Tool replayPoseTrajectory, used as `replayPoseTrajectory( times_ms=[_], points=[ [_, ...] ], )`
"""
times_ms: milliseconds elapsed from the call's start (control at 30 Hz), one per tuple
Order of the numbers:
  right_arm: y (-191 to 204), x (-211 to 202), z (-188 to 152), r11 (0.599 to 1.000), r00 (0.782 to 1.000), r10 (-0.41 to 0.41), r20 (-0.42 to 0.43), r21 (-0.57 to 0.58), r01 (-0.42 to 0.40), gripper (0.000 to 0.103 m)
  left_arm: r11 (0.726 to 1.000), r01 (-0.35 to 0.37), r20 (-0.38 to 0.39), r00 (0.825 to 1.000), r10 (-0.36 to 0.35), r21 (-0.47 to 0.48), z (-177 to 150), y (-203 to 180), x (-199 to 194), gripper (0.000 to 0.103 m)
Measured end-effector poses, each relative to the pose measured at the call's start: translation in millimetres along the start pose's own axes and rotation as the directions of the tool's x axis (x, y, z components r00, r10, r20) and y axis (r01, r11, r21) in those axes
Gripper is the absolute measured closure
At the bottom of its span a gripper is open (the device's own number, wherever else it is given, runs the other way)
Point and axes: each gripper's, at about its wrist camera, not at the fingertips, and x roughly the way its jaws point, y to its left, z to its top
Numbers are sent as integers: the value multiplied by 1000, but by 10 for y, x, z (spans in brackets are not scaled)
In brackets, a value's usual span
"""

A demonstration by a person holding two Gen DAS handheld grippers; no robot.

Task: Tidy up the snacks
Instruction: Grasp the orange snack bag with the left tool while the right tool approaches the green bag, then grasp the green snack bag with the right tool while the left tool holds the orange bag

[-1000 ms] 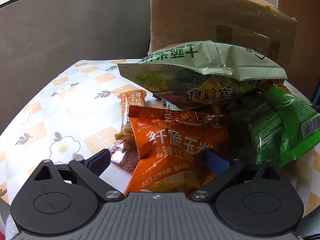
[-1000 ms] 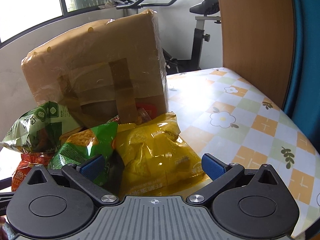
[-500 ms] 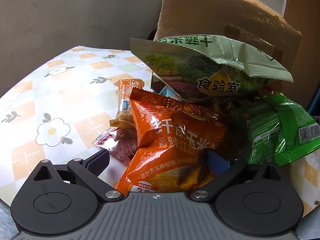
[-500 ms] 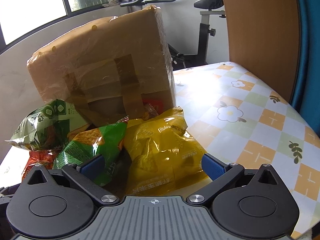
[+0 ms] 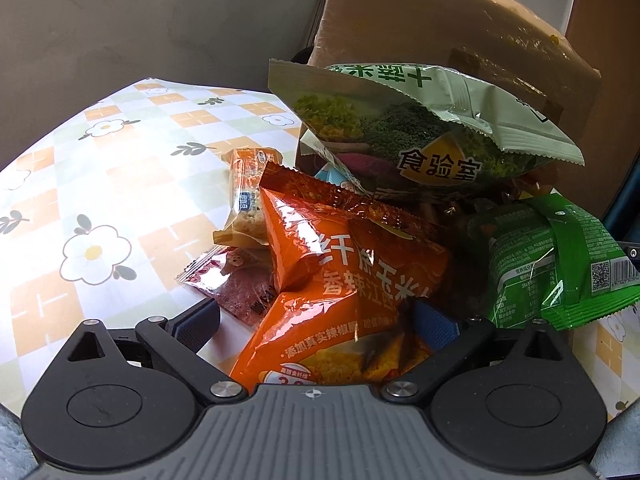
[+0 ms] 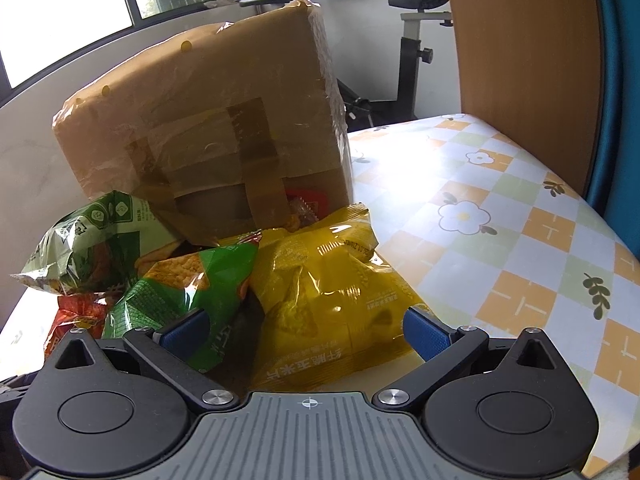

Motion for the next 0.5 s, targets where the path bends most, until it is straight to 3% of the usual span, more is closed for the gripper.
replayPoseTrajectory(
  times_ms=[33,100,267,500],
  points=[
    [6,-9,2,1000,1000,2,4,-4,-2,0,1000,4,-6,1000,-4,7,30,-33,-13,6],
    [18,-27,8,1000,1000,8,12,-10,-7,0,999,33,-7,999,-33,32,59,-72,-67,25],
    [61,-100,22,999,998,41,40,-25,-40,3,992,38,-1,999,-39,122,64,-178,-166,36],
    [224,-219,69,990,992,106,65,-104,-99,8,993,49,24,998,-52,107,66,-166,-287,48]
  ],
)
